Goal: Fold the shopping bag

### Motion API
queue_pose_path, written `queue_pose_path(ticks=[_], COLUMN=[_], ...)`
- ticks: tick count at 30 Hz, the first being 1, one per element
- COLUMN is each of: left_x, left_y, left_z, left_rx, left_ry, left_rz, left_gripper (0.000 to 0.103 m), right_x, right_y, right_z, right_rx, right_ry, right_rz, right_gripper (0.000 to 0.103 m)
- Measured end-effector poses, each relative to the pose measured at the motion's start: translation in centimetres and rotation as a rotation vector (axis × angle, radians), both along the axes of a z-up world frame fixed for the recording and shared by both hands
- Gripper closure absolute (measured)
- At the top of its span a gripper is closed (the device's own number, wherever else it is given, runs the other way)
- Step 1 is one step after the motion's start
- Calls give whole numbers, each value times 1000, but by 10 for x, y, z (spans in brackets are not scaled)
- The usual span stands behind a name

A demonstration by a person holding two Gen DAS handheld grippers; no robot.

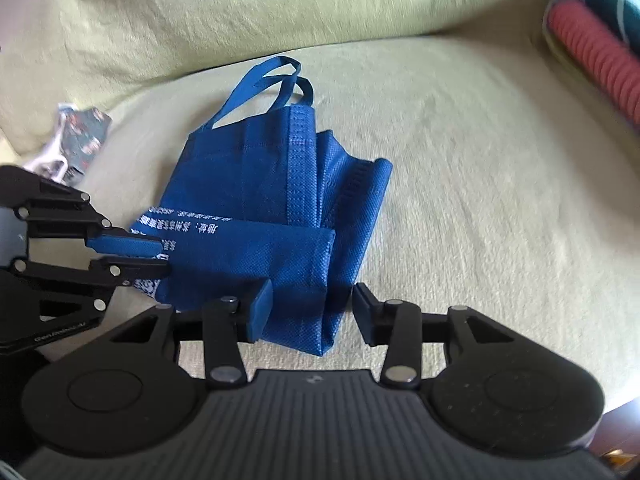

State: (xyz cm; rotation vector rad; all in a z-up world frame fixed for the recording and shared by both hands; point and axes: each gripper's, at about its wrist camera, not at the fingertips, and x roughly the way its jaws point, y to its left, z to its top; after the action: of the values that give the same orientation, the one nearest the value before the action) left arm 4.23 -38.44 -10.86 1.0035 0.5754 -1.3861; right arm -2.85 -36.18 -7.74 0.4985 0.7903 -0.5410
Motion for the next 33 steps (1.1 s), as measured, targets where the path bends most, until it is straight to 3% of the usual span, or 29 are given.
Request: queue_pose_path(ticks=[9, 30, 33], left_x=[-2, -5, -5], left_y=[1, -6, -6], left_z=[1, 2, 0], left_rx=[1, 55, 54], left_ry=[8, -20, -27], left_rz=[1, -2, -5], left_gripper=[97, 97, 97], right_x=[11, 10, 7], right_y=[12, 10, 17], right_z=[11, 14, 17], right_rx=[-120, -104, -145], right_ry=[72, 63, 20], right_rz=[78, 91, 108], right_gripper=[67, 68, 78])
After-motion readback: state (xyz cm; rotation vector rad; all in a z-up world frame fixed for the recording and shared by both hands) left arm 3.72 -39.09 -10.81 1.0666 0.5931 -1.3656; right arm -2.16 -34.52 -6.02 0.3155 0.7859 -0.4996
